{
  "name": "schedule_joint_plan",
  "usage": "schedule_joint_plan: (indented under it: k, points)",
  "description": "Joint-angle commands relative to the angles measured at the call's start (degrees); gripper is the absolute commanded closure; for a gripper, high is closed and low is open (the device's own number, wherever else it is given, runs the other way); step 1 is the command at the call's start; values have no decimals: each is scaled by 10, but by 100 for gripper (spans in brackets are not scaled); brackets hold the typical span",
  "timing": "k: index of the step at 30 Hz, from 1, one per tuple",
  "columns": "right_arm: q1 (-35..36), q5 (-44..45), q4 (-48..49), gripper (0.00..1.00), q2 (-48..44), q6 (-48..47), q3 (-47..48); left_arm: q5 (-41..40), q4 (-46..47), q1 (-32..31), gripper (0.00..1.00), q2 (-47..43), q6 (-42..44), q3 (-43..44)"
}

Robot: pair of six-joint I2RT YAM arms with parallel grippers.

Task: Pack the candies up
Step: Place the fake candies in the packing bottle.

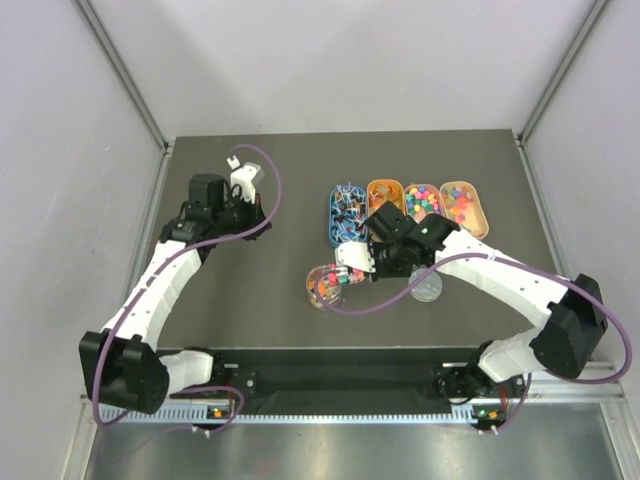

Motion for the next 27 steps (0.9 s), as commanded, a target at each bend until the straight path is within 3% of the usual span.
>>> schedule_joint_plan:
  k: [1,14,24,27]
  points:
    - [19,46,-47,100,7,-30,64,15,43,4,100,-25,-6,-10]
    - [58,129,-109,100,51,-30,109,28,74,5,100,-47,-10,-49]
    - [62,161,-124,100,40,-31,120,38,81,5,100,-45,-11,-53]
    - [55,156,-108,100,18,5,97,30,63,5,100,-42,-2,-50]
